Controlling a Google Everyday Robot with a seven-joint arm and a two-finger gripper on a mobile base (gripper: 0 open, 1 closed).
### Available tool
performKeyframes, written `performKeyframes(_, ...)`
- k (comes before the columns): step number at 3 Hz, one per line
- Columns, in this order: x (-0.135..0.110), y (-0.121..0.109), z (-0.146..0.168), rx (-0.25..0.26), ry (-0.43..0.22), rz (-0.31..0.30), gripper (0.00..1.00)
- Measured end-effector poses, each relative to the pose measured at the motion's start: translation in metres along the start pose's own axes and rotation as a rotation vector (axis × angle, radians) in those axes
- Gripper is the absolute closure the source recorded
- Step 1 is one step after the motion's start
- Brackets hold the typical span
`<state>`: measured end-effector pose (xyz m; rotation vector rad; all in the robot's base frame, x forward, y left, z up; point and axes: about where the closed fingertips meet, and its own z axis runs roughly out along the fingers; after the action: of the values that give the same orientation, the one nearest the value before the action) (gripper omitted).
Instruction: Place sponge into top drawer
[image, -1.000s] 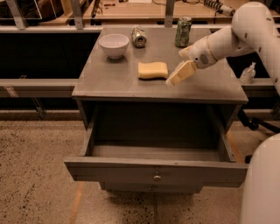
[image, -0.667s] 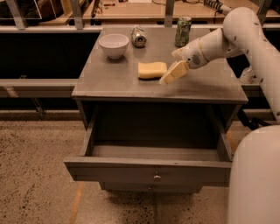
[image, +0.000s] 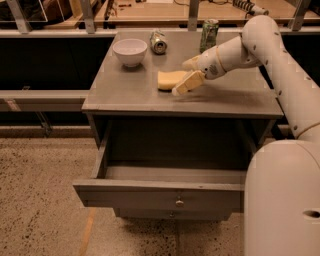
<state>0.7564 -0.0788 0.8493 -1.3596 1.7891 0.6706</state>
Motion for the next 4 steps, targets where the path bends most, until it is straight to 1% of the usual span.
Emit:
performKeyframes(1,0.001,0.003,0.014,-0.040,-0.021,-0.035,0.41)
performKeyframes(2,-0.001,0.007,0.014,-0.058,-0.029,-0.061,0.64)
performKeyframes(3,-0.002,0.023,-0.017,-0.065,-0.015,-0.077,0.88)
performKeyframes(4,-0.007,0.066,-0.070,-0.034,0.033,-0.071,1.00)
